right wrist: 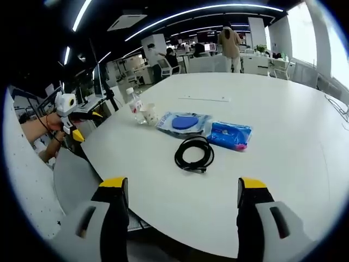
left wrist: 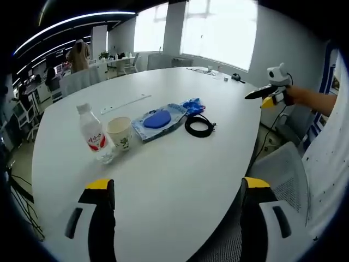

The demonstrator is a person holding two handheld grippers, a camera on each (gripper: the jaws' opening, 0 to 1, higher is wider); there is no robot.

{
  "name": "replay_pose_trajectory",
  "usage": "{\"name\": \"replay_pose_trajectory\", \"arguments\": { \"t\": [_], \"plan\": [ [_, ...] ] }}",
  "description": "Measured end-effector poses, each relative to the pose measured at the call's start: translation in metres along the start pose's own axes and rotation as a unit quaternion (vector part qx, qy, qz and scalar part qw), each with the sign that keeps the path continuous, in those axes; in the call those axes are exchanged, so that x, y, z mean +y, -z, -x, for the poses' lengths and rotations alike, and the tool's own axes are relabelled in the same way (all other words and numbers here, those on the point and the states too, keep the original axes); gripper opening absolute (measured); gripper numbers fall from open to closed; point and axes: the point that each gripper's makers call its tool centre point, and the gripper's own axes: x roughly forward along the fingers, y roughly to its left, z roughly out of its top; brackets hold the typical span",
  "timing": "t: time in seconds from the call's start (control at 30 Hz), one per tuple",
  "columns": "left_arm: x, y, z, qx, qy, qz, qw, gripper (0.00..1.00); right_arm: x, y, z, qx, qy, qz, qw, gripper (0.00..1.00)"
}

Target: Arrange the tabletop items into an orderly group along one side of the table until the central work area is clear of visible clutter.

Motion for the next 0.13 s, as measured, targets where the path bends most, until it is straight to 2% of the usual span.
{"name": "replay_pose_trajectory", "arguments": {
  "t": [0.13],
  "plan": [
    [0.0001, 0.0011, 0.0011, -0.001, 0.002, 0.005, 1.0000, 0.99, 0.0003, -0.0005, -0.0019, 0.000, 0.000, -0.004, 1.0000, 0.82]
  ]
}}
